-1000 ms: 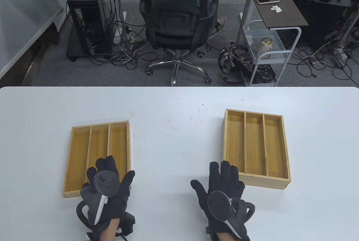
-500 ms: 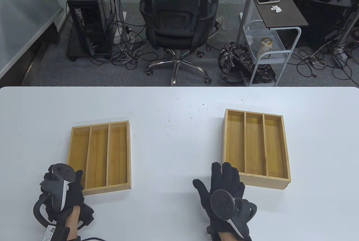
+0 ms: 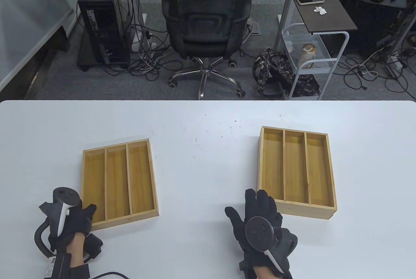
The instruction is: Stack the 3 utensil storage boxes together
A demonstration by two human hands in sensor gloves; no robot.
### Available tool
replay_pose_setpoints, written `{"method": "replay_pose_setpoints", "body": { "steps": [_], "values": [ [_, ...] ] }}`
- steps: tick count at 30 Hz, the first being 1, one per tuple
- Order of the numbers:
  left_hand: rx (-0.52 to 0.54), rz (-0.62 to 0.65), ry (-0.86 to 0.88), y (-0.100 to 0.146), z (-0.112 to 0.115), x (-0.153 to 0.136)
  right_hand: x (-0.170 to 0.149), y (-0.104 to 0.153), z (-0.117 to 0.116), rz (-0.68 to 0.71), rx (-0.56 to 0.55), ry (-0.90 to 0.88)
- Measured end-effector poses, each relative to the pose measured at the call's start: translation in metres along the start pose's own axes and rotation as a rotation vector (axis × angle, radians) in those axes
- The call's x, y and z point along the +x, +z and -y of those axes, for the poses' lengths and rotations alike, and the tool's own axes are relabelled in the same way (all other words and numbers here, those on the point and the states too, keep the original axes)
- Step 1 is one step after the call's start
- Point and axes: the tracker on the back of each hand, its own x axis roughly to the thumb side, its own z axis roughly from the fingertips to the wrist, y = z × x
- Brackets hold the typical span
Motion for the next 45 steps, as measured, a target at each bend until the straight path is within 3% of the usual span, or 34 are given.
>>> {"method": "replay_pose_setpoints", "body": {
  "steps": [12,16,21,27,33,37,42,45],
  "values": [
    [0.070,0.075,0.061,0.014,0.008,0.011,-0.005,-0.002,0.000,-0.010,-0.003,-0.019],
    [0.075,0.139,0.104,0.025,0.001,0.016,-0.007,-0.001,0.003,-0.013,-0.012,-0.037],
    [0.211,0.270,0.137,0.066,-0.013,0.034,-0.007,0.000,0.008,-0.013,-0.034,-0.070],
    [0.317,0.408,0.114,0.134,-0.033,0.072,-0.005,0.001,0.008,-0.003,-0.028,-0.130],
    [0.441,0.495,0.100,0.191,-0.027,0.103,-0.005,0.003,0.014,-0.010,-0.040,-0.203],
    [0.439,0.517,0.096,0.209,-0.013,0.114,-0.007,0.002,0.010,-0.036,-0.021,-0.160],
    [0.380,0.563,0.126,0.213,0.002,0.116,-0.004,-0.001,-0.001,-0.080,0.026,-0.097],
    [0.422,0.561,0.116,0.219,0.004,0.115,0.001,-0.003,-0.007,-0.080,0.027,-0.061]
  ]
}}
